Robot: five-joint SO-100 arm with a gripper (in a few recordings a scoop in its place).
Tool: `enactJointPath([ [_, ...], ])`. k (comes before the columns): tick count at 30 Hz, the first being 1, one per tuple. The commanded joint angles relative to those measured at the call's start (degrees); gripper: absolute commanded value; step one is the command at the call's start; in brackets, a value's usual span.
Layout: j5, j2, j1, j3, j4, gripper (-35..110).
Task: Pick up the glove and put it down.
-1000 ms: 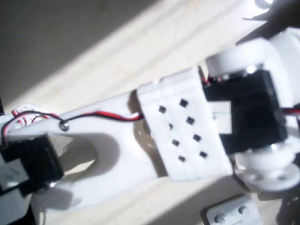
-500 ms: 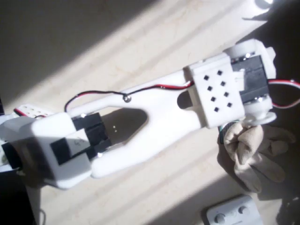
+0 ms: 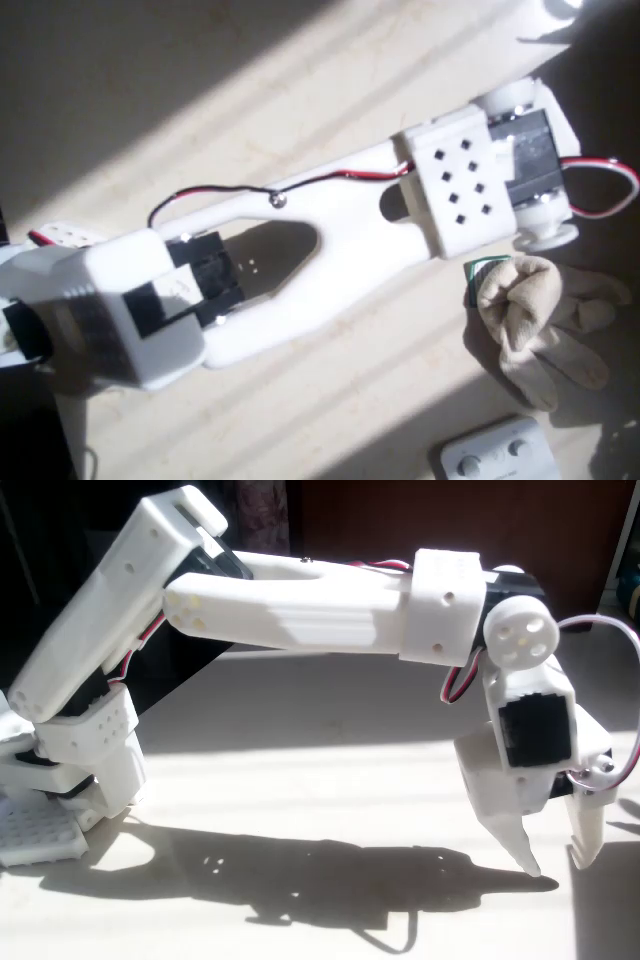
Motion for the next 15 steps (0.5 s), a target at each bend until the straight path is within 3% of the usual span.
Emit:
enactJointPath([
  [1, -0.26, 0.62, -0.97, -1.14, -0.62, 0],
  [15, 0.26, 0.79, -0.26, -1.14, -0.62, 1],
])
